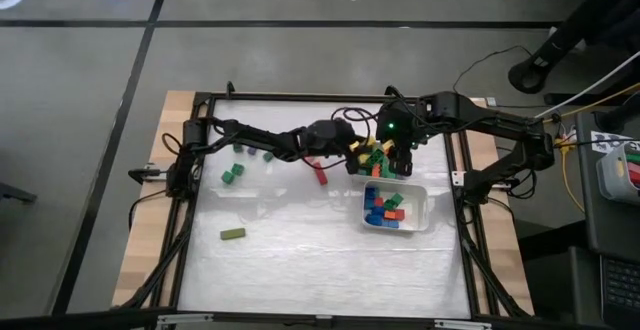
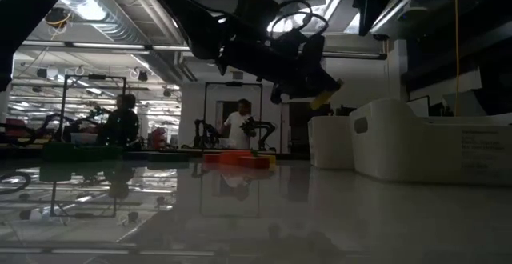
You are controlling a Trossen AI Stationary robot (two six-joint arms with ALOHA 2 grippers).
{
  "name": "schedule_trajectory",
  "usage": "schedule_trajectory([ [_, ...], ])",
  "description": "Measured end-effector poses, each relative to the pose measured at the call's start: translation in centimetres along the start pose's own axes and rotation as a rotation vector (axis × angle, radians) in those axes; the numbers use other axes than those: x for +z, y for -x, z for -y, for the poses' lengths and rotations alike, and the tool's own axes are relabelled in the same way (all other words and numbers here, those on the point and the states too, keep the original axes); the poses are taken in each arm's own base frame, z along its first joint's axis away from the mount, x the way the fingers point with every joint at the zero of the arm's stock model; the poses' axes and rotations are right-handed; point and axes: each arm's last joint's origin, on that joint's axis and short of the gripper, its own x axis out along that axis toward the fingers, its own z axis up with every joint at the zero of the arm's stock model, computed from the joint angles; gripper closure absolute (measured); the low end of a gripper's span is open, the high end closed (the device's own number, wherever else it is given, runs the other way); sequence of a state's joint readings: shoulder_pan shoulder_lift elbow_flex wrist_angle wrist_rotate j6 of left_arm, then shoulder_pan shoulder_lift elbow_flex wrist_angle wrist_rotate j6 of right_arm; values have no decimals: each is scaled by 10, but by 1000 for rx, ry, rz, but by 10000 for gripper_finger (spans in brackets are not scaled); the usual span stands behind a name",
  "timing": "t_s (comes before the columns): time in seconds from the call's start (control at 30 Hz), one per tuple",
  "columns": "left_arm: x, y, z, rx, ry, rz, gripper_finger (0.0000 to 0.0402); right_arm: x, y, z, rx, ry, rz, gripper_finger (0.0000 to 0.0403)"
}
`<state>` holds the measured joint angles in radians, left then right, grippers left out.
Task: Sort blocks by size
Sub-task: Put the yellow thin rectangle block into the top white bin, then put the red thin rectangle block into the top white bin
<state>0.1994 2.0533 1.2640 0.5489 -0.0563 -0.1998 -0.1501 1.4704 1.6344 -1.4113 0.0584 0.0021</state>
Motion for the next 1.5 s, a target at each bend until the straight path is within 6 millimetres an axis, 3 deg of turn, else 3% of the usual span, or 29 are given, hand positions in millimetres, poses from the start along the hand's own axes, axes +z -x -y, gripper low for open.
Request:
schedule_trajectory([
  [0.13, -3, 0, 5, -9, -76, -17, 271, 1, 0, 0, 0, 0, 10, 191],
  [0.3, -3, 1, 7, -14, -82, -17, 217, 4, 0, 0, 0, -2, 42, 191],
  [0.53, 13, 16, 11, -62, 58, -110, 184, 16, -2, -1, 21, -88, 154, 191],
  [0.77, 34, 70, 7, -31, 2, -439, 183, 28, -38, -3, 68, -254, 277, 191],
  [1.0, 41, 135, 10, 38, -31, -397, 183, 27, -87, -6, 111, -434, 368, 191],
  [1.23, 19, 196, 2, 109, 25, -353, 183, 28, -120, -12, 79, -466, 560, 191],
  [1.37, 3, 217, -1, 118, 58, -338, 183, 37, -131, -28, 42, -442, 645, 191],
  [1.5, -4, 232, -5, 124, 98, -314, 183, 45, -149, -44, 12, -398, 626, 191],
])
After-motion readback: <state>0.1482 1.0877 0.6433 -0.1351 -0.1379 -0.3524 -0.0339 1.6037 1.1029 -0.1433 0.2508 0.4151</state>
